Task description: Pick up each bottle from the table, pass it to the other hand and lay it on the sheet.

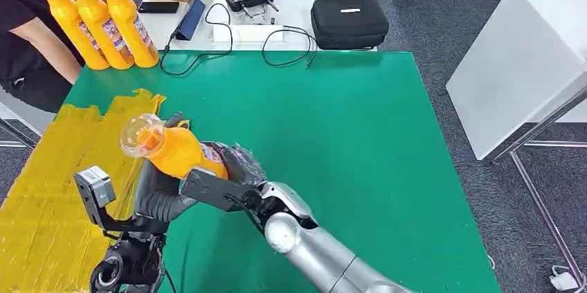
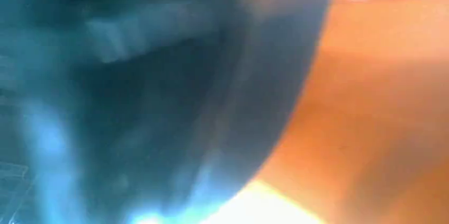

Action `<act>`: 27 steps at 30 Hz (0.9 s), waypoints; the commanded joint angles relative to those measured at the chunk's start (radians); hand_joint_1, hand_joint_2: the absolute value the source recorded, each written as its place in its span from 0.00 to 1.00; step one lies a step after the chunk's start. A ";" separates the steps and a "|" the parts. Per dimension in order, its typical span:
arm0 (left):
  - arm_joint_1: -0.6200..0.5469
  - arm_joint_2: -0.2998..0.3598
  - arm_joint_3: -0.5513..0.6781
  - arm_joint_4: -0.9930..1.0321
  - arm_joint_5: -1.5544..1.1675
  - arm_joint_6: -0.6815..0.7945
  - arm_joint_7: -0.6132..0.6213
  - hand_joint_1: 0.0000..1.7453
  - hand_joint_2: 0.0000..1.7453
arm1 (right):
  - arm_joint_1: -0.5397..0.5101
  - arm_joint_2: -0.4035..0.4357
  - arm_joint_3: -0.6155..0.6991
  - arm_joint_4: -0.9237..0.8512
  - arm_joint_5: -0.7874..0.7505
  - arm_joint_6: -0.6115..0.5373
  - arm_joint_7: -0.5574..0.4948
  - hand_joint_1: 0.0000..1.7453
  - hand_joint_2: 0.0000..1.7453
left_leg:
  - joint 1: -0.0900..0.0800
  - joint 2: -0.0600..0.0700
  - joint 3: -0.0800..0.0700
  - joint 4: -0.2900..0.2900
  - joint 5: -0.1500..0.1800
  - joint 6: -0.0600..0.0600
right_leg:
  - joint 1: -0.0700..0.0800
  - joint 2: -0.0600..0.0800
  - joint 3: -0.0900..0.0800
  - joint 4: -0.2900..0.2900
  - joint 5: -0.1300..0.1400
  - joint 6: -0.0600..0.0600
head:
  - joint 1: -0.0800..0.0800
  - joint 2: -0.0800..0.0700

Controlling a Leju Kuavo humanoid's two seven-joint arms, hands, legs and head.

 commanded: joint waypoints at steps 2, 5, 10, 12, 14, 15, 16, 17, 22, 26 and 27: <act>-0.031 -0.006 -0.106 0.031 0.012 -0.023 -0.015 1.00 1.00 | -0.056 0.033 0.046 0.123 0.008 0.003 -0.001 1.00 1.00 | 0.000 -0.001 0.002 0.000 -0.001 0.000 | 0.000 -0.002 0.002 0.000 -0.001 0.000 | 0.001 0.000; -0.031 -0.010 -0.108 0.029 0.014 -0.020 -0.017 1.00 1.00 | -0.052 0.032 0.053 0.130 0.019 -0.003 -0.008 1.00 1.00 | 0.000 -0.002 0.002 0.000 0.000 0.000 | 0.000 -0.003 0.003 0.000 -0.001 0.000 | 0.000 0.000; -0.029 -0.011 -0.112 0.030 0.018 -0.018 -0.020 1.00 1.00 | -0.051 0.025 0.050 0.137 0.016 -0.001 -0.014 1.00 1.00 | 0.000 -0.002 0.001 0.000 0.000 0.000 | 0.000 -0.002 0.001 0.000 0.000 0.000 | 0.000 0.000; -0.030 -0.010 -0.113 0.030 0.022 -0.018 -0.021 1.00 1.00 | -0.053 0.022 0.043 0.146 0.014 -0.001 -0.018 1.00 1.00 | 0.000 -0.002 0.001 0.000 0.000 0.000 | 0.000 -0.003 0.002 0.000 -0.001 0.000 | 0.000 0.000; -0.030 -0.009 -0.113 0.030 0.025 -0.018 -0.023 1.00 1.00 | -0.054 0.021 0.032 0.160 0.014 -0.005 -0.025 1.00 1.00 | 0.000 -0.003 0.002 0.000 0.000 0.000 | 0.000 -0.003 0.003 0.000 -0.001 0.000 | 0.000 0.000; -0.029 -0.010 -0.111 0.029 0.027 -0.017 -0.024 1.00 1.00 | -0.052 0.018 0.028 0.164 0.019 -0.013 -0.030 0.90 1.00 | 0.000 -0.002 0.001 0.000 0.000 0.000 | 0.000 -0.003 0.002 0.000 0.000 0.000 | 0.000 0.000; -0.029 -0.009 -0.109 0.027 0.029 -0.015 -0.025 1.00 1.00 | -0.048 0.013 0.017 0.167 0.020 -0.029 -0.036 0.68 1.00 | 0.000 -0.003 0.002 0.000 0.000 0.000 | 0.000 -0.004 0.003 0.000 -0.001 0.000 | 0.000 0.000; -0.029 -0.008 -0.108 0.026 0.029 -0.015 -0.025 1.00 1.00 | -0.047 0.011 0.016 0.170 0.022 -0.030 -0.038 0.68 1.00 | 0.000 -0.002 0.001 -0.001 0.000 0.000 | 0.000 -0.003 0.002 -0.001 0.000 0.000 | 0.000 0.000; -0.013 -0.005 -0.059 0.002 0.023 0.020 -0.046 1.00 1.00 | -0.011 -0.015 -0.039 0.161 0.001 -0.070 -0.058 0.00 0.00 | 0.000 -0.003 0.003 -0.001 0.000 0.000 | 0.000 -0.004 0.003 -0.002 -0.001 0.000 | 0.001 0.000; -0.006 -0.007 -0.031 -0.016 0.001 0.043 -0.061 1.00 1.00 | 0.000 -0.026 -0.055 0.147 -0.015 -0.079 -0.071 0.00 0.00 | 0.000 -0.003 0.001 -0.001 0.000 0.000 | 0.000 -0.003 0.001 -0.001 0.000 0.000 | 0.000 0.000; -0.006 -0.007 -0.031 -0.016 0.001 0.043 -0.061 1.00 1.00 | 0.000 -0.026 -0.055 0.147 -0.015 -0.079 -0.071 0.00 0.00 | 0.000 -0.003 0.002 -0.001 0.000 0.000 | 0.000 -0.004 0.002 -0.001 -0.001 0.000 | 0.000 0.000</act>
